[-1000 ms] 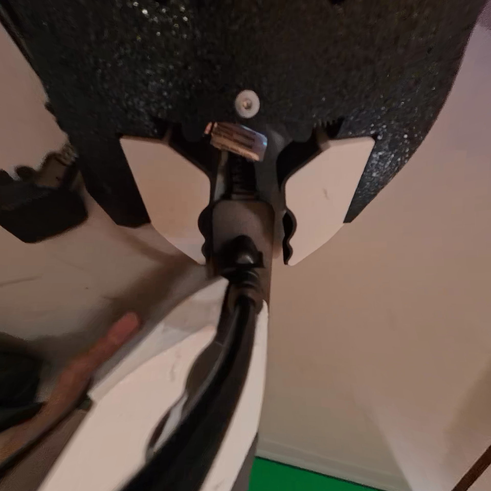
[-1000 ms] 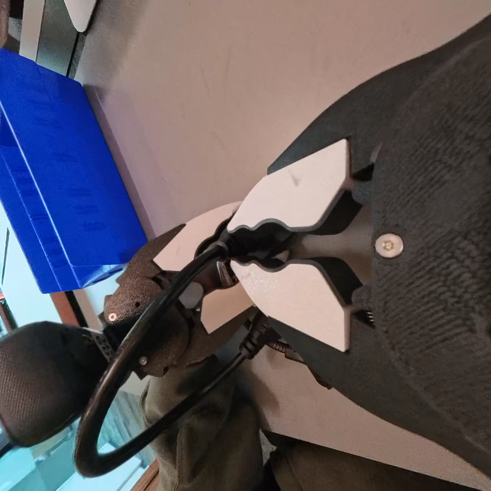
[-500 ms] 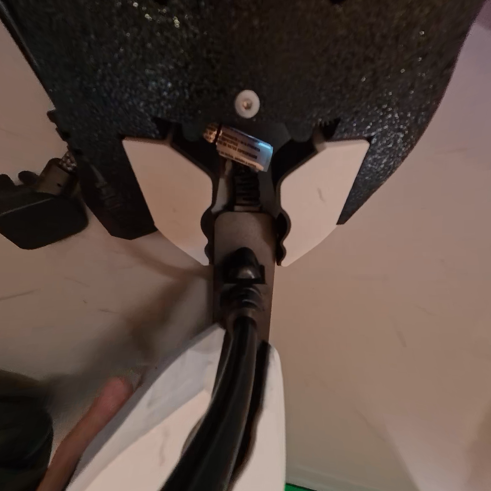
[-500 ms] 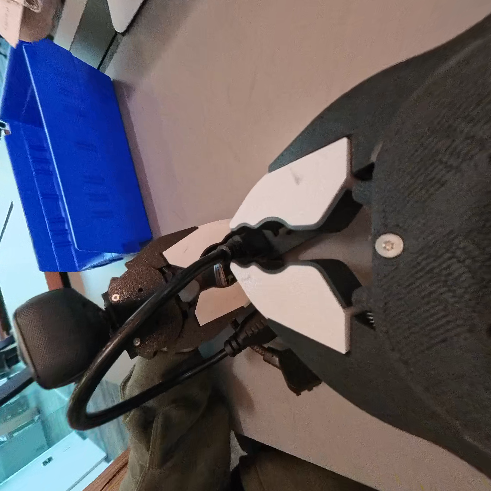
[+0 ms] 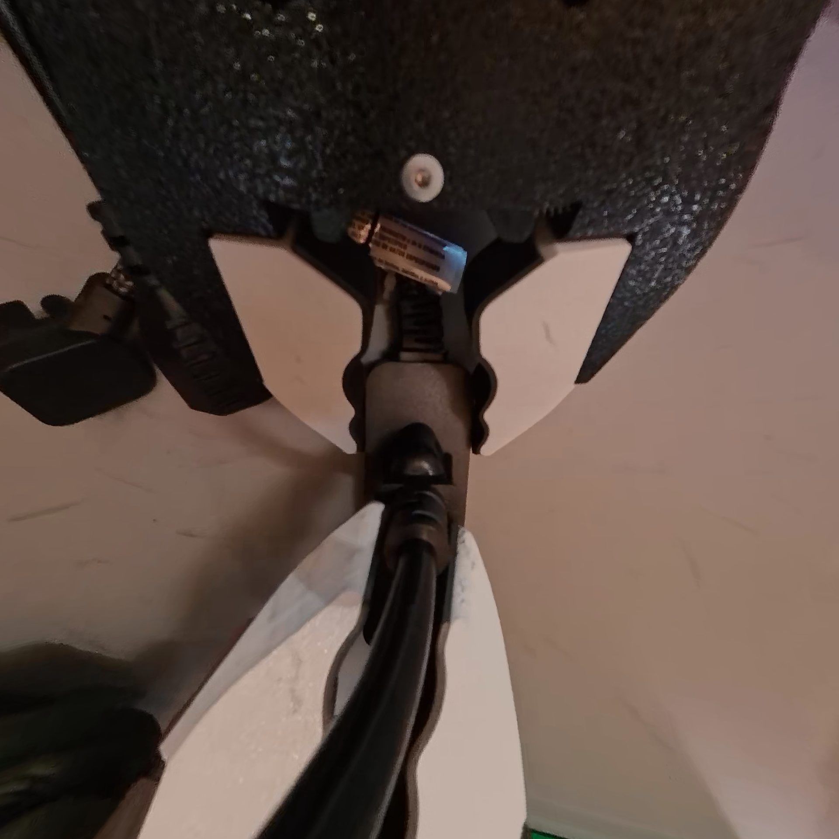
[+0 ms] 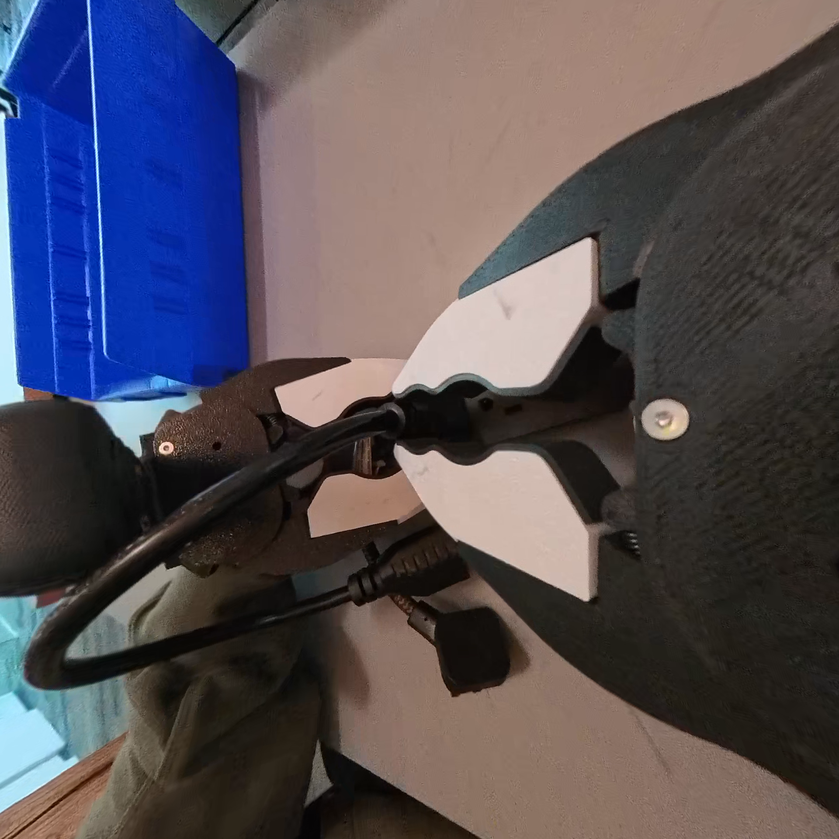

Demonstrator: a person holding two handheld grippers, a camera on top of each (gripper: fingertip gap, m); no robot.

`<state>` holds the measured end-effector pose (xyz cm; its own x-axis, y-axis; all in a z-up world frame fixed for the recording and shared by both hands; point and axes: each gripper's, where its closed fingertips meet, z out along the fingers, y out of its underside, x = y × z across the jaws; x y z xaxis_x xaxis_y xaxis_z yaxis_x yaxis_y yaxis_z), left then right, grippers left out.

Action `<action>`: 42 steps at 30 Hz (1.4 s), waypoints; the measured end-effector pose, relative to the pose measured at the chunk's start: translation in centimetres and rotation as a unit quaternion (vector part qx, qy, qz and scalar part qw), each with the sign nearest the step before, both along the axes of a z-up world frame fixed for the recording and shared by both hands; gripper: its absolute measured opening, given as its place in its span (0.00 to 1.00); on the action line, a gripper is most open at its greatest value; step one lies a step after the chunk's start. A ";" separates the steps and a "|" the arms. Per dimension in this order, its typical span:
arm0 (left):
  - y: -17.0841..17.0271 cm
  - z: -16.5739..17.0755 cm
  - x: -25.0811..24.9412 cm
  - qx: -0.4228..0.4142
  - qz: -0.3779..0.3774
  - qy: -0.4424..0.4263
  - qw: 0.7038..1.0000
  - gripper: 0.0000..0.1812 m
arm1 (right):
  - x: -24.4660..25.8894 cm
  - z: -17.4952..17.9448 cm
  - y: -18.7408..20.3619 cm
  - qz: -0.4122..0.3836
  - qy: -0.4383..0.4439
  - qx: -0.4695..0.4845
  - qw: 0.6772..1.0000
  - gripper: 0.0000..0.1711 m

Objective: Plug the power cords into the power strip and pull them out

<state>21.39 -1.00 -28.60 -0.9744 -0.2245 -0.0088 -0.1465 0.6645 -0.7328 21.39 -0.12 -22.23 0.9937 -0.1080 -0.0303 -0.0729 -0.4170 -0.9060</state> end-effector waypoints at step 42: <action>-0.9 -0.1 0.1 0.001 -0.077 0.001 0.997 0.24 | -0.1 -0.3 -0.4 0.061 -0.028 0.049 0.997 0.10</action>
